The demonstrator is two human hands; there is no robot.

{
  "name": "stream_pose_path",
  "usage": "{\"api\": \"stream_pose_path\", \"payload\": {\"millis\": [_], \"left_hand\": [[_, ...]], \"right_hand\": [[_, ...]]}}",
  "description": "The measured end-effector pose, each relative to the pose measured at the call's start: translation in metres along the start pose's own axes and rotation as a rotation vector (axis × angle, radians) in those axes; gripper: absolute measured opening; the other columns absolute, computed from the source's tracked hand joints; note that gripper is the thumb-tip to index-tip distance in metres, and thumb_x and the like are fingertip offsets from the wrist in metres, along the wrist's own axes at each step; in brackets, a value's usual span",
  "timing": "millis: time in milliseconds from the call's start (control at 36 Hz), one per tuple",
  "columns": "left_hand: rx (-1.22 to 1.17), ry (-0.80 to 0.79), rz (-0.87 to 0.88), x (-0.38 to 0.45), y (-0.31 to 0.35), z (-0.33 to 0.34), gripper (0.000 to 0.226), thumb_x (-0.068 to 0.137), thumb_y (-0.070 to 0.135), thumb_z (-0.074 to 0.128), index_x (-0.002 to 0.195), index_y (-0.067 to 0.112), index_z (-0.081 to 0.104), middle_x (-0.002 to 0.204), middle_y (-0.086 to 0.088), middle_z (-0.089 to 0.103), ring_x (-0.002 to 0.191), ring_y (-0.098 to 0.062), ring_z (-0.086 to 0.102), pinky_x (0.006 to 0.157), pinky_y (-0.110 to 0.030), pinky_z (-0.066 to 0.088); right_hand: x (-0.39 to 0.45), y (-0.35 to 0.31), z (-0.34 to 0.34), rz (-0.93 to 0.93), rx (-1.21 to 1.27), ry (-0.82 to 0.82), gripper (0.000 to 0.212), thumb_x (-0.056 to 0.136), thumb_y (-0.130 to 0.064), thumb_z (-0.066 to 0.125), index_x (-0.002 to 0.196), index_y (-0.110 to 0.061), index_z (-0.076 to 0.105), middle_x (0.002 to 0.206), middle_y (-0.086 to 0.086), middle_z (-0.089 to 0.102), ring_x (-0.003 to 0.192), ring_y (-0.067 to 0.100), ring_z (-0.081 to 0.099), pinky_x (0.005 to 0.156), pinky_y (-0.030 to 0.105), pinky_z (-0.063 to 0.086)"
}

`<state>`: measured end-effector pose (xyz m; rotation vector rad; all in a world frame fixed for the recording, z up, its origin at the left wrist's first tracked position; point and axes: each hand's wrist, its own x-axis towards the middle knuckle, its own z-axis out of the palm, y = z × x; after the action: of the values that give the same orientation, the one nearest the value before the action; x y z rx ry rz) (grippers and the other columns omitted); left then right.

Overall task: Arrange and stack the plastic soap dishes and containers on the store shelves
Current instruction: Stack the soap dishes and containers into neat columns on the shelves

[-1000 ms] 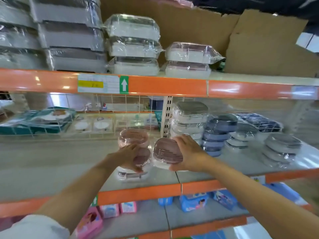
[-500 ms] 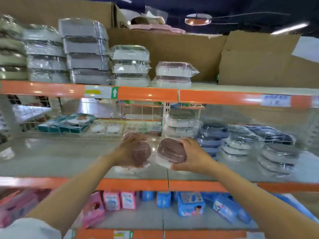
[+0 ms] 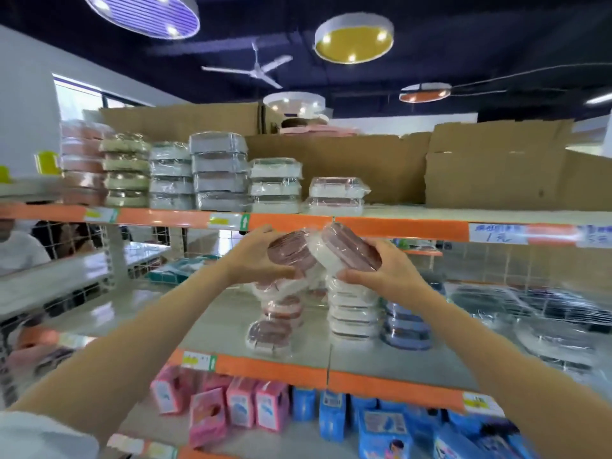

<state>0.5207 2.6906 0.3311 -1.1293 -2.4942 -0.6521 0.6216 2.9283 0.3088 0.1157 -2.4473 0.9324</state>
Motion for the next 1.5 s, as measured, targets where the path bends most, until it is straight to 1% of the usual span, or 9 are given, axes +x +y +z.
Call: {"api": "stream_pose_path", "payload": {"millis": [56,222,361,500,861,1083,1250,1333,1500], "left_hand": [[-0.011,0.049,0.003,0.01,0.01,-0.015,0.098,0.046,0.081,0.056,0.121,0.017,0.06,0.107,-0.003,0.054,0.094,-0.015,0.05,0.078,-0.016,0.041],[-0.029,0.131,0.03,0.047,0.026,-0.057,0.105,0.034,0.088,0.057,0.11,0.014,0.059,0.099,-0.003,0.057,0.086,-0.019,0.053,0.077,-0.029,0.045],[-0.114,0.204,-0.024,0.084,0.026,-0.082,0.085,0.05,0.064,0.076,0.114,0.014,0.051,0.097,0.005,0.056,0.09,-0.017,0.055,0.081,-0.029,0.045],[-0.172,0.266,-0.022,0.132,0.018,-0.096,0.074,0.057,0.051,0.08,0.112,0.011,0.049,0.096,0.004,0.056,0.083,-0.011,0.051,0.075,-0.025,0.044],[-0.389,0.418,0.023,0.237,-0.03,-0.117,0.065,0.076,0.048,0.072,0.124,0.014,0.044,0.115,0.002,0.053,0.105,-0.013,0.052,0.081,-0.022,0.043],[-0.308,0.276,0.071,0.283,-0.027,-0.084,0.07,0.08,0.043,0.071,0.134,0.008,0.043,0.121,0.0,0.053,0.108,-0.016,0.053,0.084,-0.02,0.041],[-0.258,0.133,0.044,0.312,-0.016,-0.062,0.06,0.08,0.04,0.073,0.126,0.016,0.042,0.121,0.0,0.052,0.109,-0.016,0.051,0.095,-0.03,0.044],[-0.171,0.047,0.02,0.32,-0.013,-0.057,0.048,0.083,0.043,0.068,0.117,0.018,0.046,0.109,0.006,0.052,0.099,-0.012,0.052,0.079,-0.026,0.046],[-0.074,0.193,0.158,0.319,-0.011,-0.054,0.031,0.084,0.045,0.066,0.103,0.021,0.071,0.112,0.006,0.062,0.104,-0.008,0.051,0.083,-0.022,0.039]], "right_hand": [[0.008,-0.008,-0.012,0.001,0.056,0.043,0.071,0.07,-0.046,0.079,0.128,-0.019,0.048,0.117,-0.003,0.05,0.106,0.013,0.049,0.084,0.023,0.035],[0.042,-0.019,-0.046,0.022,0.093,0.125,0.066,0.075,-0.045,0.075,0.129,-0.016,0.05,0.112,-0.002,0.055,0.097,0.012,0.051,0.079,0.024,0.038],[0.079,-0.019,-0.062,0.027,0.034,0.155,0.061,0.077,-0.047,0.072,0.121,-0.01,0.053,0.112,0.005,0.06,0.098,0.022,0.058,0.081,0.031,0.046],[0.131,-0.012,-0.067,0.023,-0.002,0.168,0.051,0.076,-0.051,0.071,0.105,-0.015,0.051,0.105,0.005,0.058,0.089,0.018,0.055,0.061,0.018,0.041],[0.253,0.007,-0.064,0.075,0.034,0.131,0.081,0.075,-0.045,0.076,0.139,-0.014,0.038,0.123,0.0,0.049,0.106,0.018,0.052,0.088,0.03,0.047],[0.288,0.028,-0.049,0.074,-0.049,0.033,0.09,0.066,-0.057,0.073,0.142,-0.027,0.036,0.148,0.007,0.022,0.129,0.028,0.037,0.106,0.041,0.036],[0.295,0.046,-0.052,0.028,0.138,0.061,0.086,0.07,-0.046,0.076,0.14,-0.02,0.033,0.142,0.006,0.037,0.111,0.014,0.047,0.076,0.017,0.045],[0.293,0.058,-0.05,0.008,0.245,0.039,0.091,0.075,-0.038,0.074,0.146,-0.023,0.02,0.141,0.001,0.037,0.106,0.009,0.046,0.065,0.009,0.044],[0.285,0.061,-0.055,-0.074,0.359,0.03,0.099,0.072,-0.049,0.064,0.15,-0.037,0.003,0.152,0.001,0.026,0.116,0.009,0.036,0.093,0.024,0.033]]}}
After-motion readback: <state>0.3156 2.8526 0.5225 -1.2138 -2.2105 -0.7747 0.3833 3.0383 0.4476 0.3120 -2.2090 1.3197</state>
